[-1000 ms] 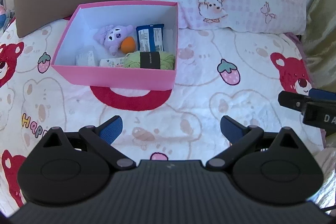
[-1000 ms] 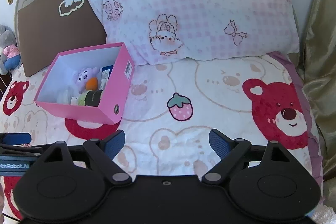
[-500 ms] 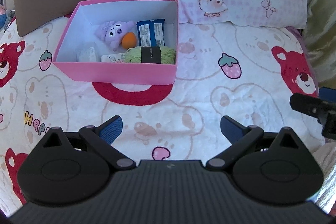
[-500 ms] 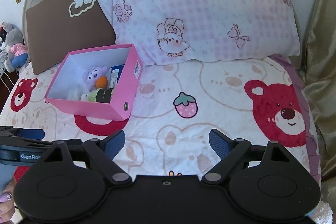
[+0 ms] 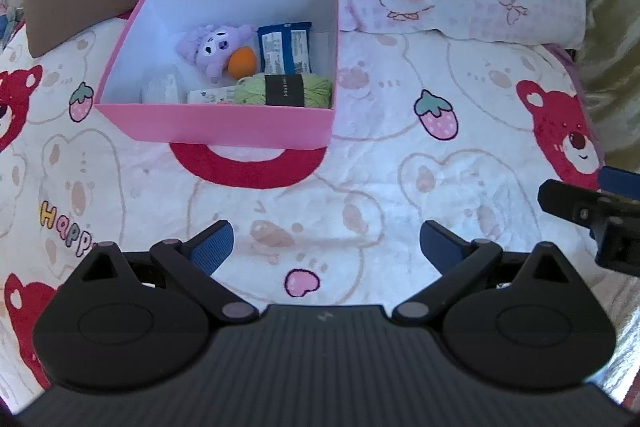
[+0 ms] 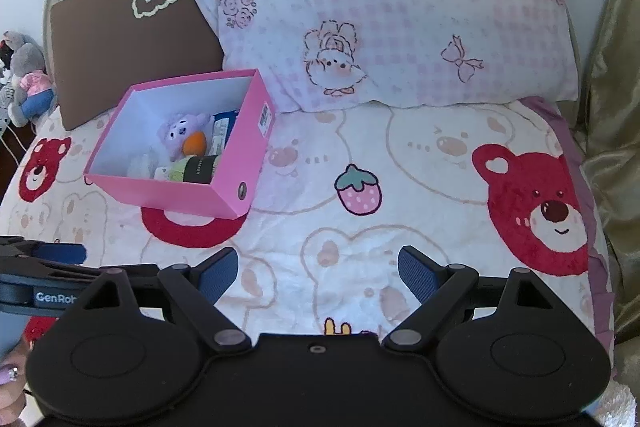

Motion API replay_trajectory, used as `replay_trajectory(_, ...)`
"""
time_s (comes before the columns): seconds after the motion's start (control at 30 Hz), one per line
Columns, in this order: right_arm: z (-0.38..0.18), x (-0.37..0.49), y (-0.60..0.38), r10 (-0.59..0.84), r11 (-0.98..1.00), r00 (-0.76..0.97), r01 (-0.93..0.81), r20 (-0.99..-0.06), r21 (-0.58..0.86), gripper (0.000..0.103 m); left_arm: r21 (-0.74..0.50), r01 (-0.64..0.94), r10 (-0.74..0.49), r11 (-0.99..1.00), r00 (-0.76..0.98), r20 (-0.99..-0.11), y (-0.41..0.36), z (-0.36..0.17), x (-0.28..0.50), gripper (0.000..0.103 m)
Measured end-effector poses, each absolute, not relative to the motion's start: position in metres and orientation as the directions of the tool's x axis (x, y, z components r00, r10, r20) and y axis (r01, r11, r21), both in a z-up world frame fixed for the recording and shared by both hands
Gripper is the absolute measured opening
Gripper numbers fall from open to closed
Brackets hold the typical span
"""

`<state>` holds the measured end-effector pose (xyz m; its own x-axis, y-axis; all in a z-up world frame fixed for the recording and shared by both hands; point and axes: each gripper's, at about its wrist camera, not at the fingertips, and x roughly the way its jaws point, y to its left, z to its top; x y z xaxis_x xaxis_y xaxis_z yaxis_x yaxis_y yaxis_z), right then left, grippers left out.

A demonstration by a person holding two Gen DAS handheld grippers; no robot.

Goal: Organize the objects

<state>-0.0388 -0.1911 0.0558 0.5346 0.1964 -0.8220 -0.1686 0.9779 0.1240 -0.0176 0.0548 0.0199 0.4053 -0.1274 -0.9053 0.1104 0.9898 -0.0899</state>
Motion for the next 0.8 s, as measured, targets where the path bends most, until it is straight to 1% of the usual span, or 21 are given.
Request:
replay_trajectory(0.2,0.053,-0.038,-0.19,0.177,0.98,0.535,-0.171,-0.826,0.1,0.09,-0.077,0.101,-0.112,0.992,0.411,-0.905,0.057,0.02,-0.017,0.101)
replay_trajectory(0.43,0.049,-0.039,-0.196,0.165,0.983,0.531,-0.154,-0.831,0.097,0.09,-0.09,0.099,-0.123,0.991,0.396,-0.91,0.063,0.016,-0.014,0.101)
replay_trajectory(0.8,0.048,-0.04,-0.204,0.135,0.988,0.538,-0.136,-0.832,0.073,0.09,-0.032,0.065,-0.057,0.997,0.43,-0.901,0.074,0.031,-0.016,0.101)
